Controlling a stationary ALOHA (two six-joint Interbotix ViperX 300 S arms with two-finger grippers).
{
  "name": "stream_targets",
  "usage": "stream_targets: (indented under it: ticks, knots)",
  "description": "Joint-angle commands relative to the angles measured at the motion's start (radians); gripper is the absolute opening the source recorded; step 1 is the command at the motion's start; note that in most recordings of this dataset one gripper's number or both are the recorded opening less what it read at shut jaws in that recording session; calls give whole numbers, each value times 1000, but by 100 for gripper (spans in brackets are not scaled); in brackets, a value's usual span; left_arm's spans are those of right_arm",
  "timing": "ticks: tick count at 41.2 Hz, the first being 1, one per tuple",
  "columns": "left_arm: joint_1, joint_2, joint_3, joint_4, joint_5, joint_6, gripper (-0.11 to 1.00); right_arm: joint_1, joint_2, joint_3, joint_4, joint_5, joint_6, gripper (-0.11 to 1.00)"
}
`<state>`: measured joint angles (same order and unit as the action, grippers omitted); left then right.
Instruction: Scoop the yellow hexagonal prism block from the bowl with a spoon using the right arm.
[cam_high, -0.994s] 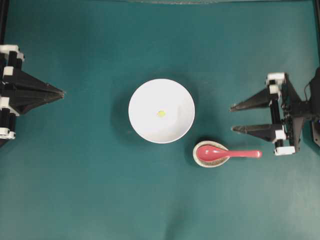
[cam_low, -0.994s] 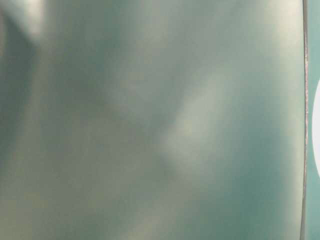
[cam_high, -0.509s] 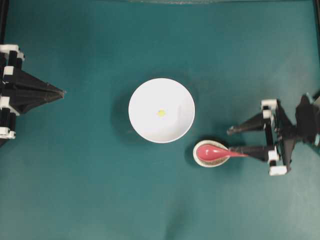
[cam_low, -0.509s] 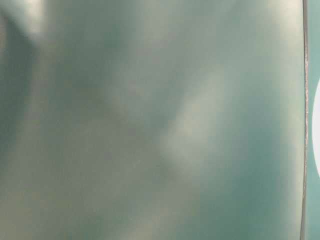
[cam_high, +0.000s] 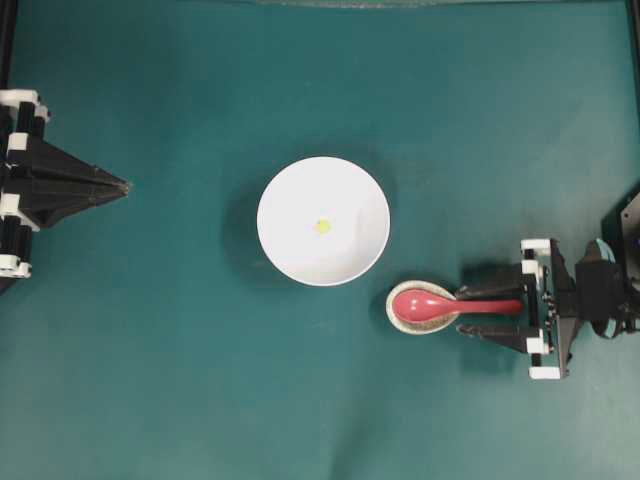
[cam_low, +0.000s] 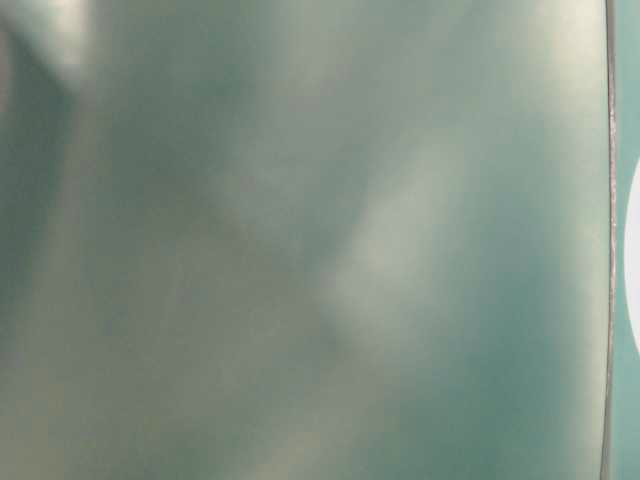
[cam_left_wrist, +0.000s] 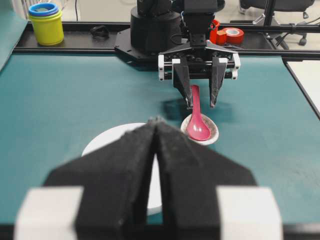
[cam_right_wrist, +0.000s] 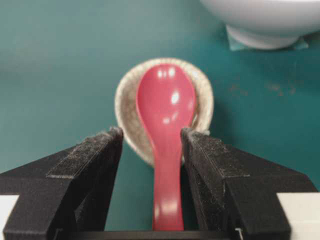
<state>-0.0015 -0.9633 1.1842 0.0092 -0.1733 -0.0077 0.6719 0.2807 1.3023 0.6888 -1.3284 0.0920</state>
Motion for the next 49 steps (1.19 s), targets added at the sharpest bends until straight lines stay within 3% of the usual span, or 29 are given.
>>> stream_targets:
  ticks: [1,23,26,34,49]
  knots:
    - [-2,8,-18,2,-6,-2,0,17,-11,0,23,18,3,56]
    - [-2,8,-18,2,-5,-2,0,25,-12,8,37,74,2,55]
    - [-2,8,-18,2,-6,-2,0,25,-14,8,35,72,2,50]
    - [-2,8,-18,2,-3,-2,0,25,-29,8,34,78,-2,19]
    - [-2,6,-20,2,12,-3,0,25,-124,21,32,104,-35,19]
